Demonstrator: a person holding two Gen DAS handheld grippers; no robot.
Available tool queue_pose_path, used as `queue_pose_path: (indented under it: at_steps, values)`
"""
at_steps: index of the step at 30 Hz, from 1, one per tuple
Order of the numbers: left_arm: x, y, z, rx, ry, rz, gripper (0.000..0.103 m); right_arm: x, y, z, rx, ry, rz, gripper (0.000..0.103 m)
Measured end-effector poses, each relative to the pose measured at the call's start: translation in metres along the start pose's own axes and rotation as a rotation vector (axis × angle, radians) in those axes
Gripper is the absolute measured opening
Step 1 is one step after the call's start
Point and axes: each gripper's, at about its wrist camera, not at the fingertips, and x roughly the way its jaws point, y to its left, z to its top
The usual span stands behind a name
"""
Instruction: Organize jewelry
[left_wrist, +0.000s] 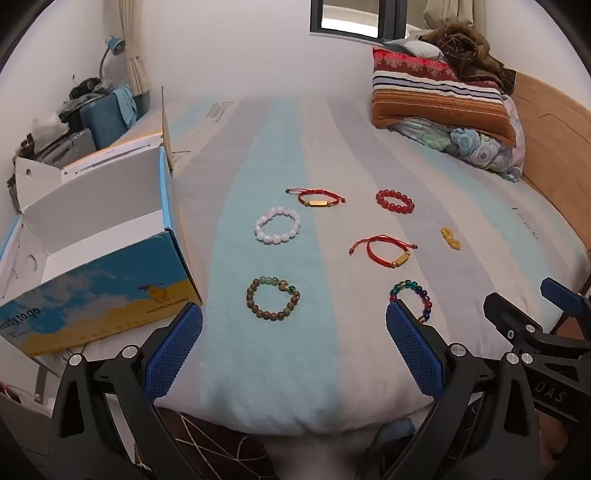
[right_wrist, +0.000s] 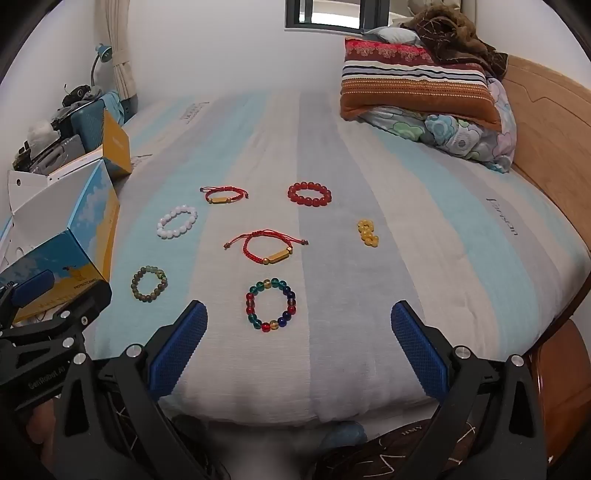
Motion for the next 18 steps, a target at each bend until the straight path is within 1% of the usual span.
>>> queue_pose_path:
  at_steps: [4,5,9,11,12,18]
  values:
    - [-0.0036,-0.0040,-0.0046,0.004,-0.023,0.002,0.098,-0.0009,-0.0019,0.0004,0.010,-0.005,0.001,0.096]
    - [-0.0032,-0.0013,-0.0026,-0.004,-0.009,-0.010,0.098,-0.0010,-0.0026,0.0005,0.011,-0.005,0.002,0.096]
    - [-0.0064,-0.0031,-0.0060,-0.004,-0.011,-0.005,0.098,-0.0038,-0.0016,0.0004,0.011,-0.008,0.005,0.096]
    - [-0.0069,-0.0052,-0.0024,-0.003,-0.004,-0.003,0.098,-0.0028,0.0024,-0.0002,0.003,-0.009,0.004,0.096]
    - [-0.0015,-0.0004,-0.0009,-0.004,0.004,-0.005,0.098,-0.0042,0.0045,-0.0007,0.001,-0.011,0.002,0.096]
    - [-0.0010,0.0030,0.0001,-0.017,0.007,0.008,0.098,-0.0047,0.0062,0.0008,0.000,-0.011,-0.002,0.096]
